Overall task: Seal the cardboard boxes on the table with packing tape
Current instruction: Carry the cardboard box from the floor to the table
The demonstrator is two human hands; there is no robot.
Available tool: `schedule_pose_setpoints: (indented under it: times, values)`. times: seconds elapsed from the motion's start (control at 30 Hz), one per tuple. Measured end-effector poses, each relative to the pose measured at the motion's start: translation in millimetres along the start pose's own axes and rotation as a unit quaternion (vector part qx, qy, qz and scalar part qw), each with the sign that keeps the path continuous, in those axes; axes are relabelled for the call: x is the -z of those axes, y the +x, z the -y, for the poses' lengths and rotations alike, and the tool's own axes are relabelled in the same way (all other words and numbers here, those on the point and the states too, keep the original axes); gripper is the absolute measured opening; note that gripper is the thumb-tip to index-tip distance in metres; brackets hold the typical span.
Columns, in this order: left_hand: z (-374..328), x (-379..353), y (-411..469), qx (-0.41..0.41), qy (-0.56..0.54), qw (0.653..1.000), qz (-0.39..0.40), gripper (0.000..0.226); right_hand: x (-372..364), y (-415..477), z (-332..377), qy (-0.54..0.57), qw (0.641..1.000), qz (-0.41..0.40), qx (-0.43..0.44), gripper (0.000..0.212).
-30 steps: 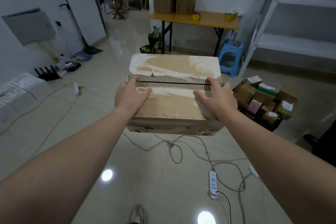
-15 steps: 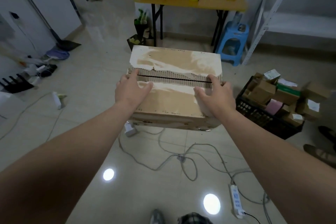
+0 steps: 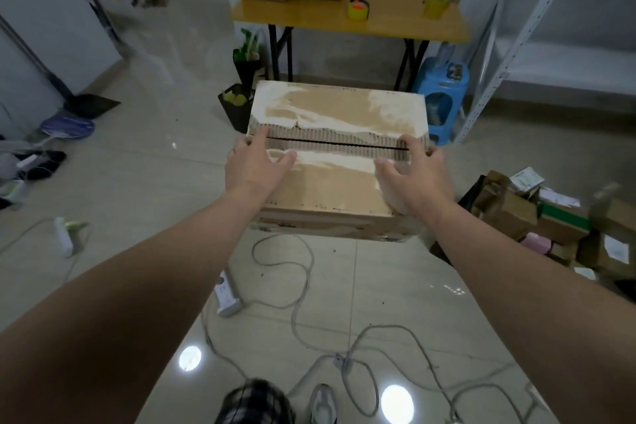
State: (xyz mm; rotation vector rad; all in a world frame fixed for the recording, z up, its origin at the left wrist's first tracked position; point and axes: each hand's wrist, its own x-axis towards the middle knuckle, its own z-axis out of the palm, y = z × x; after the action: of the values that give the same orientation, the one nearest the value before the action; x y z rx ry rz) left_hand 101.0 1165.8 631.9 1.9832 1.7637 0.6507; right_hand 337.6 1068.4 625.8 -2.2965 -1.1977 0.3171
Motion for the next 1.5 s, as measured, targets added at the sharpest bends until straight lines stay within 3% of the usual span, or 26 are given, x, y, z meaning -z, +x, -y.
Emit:
schedule_pose_setpoints:
  times: [0.67,1.03,1.3,1.5]
  values:
    - [-21,-80,378,-0.043,0.022,0.996,0.069,0.073,-92,317,97,-0.026,0.995,-0.044,-0.085,0.062]
    - [-146,-178,502,-0.064,-0.013,0.994,0.088,0.071,-56,493,34,0.025,0.994,-0.052,-0.087,0.062]
    - [-249,-254,573,-0.032,-0.021,0.993,0.110,0.073,-5,622,-26,-0.031,0.996,-0.019,-0.086,0.059]
    - [-295,-283,636,-0.032,-0.021,0.995,0.087,0.072,0,711,-40,-0.014,0.998,-0.020,-0.065,0.060]
